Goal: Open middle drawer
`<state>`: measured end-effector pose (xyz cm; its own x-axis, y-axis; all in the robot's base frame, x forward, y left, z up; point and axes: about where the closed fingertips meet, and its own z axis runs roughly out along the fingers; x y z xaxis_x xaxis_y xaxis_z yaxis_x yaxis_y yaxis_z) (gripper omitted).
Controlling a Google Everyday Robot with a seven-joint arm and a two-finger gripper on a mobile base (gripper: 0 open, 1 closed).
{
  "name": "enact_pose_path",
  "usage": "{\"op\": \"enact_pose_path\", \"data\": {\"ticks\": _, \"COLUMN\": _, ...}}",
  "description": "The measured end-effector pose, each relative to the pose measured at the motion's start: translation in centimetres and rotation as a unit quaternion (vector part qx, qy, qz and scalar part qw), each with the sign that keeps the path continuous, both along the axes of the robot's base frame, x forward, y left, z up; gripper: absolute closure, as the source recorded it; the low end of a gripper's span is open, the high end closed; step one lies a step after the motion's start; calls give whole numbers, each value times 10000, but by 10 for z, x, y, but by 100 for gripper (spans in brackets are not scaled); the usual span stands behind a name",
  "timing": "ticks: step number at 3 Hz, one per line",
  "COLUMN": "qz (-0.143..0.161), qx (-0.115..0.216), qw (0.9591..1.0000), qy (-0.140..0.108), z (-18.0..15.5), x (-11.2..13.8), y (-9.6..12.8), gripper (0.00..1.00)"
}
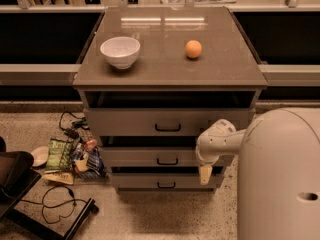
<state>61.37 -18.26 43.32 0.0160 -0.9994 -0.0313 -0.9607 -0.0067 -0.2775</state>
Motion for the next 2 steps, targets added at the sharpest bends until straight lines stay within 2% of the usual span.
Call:
{"op": "enact_pose_path", "data": {"ticks": 1, "qz": -92, "qx": 69, "qw": 9999, "qy": 90, "z": -11, "x": 0, "y": -5, "gripper": 0}}
{"op": "enact_pose_path", "data": {"ticks": 2, "qz": -180, "qx": 112, "qw": 9996, "qy": 175, "z": -18, "x": -3, "y": -8, "gripper": 19}}
